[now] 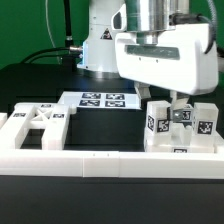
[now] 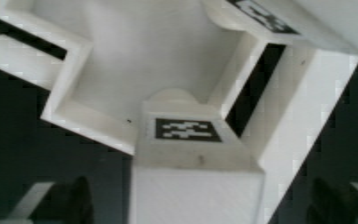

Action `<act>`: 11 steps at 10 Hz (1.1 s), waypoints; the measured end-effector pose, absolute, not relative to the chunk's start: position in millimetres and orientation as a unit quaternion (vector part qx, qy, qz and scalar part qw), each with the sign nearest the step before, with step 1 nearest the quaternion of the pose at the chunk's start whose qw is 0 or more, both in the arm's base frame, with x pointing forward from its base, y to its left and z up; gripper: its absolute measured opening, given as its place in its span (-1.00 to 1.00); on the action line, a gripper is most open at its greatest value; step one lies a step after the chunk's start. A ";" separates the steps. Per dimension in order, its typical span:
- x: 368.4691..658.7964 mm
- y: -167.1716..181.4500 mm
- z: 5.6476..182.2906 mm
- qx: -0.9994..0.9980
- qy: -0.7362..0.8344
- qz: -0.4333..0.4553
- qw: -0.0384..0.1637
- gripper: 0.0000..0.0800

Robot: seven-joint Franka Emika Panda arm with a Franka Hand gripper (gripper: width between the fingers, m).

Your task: Assemble chair

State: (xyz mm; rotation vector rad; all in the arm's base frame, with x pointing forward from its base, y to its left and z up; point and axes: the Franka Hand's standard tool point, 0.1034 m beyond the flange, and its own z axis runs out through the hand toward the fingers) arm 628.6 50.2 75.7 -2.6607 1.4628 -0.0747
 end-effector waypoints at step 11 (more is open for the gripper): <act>630.9 42.0 75.4 -0.994 0.095 -0.043 0.034 0.62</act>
Offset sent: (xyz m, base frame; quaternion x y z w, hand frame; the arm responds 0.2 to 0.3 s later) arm 0.0047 -0.0014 0.0013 0.0051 -0.0046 -0.2211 0.9752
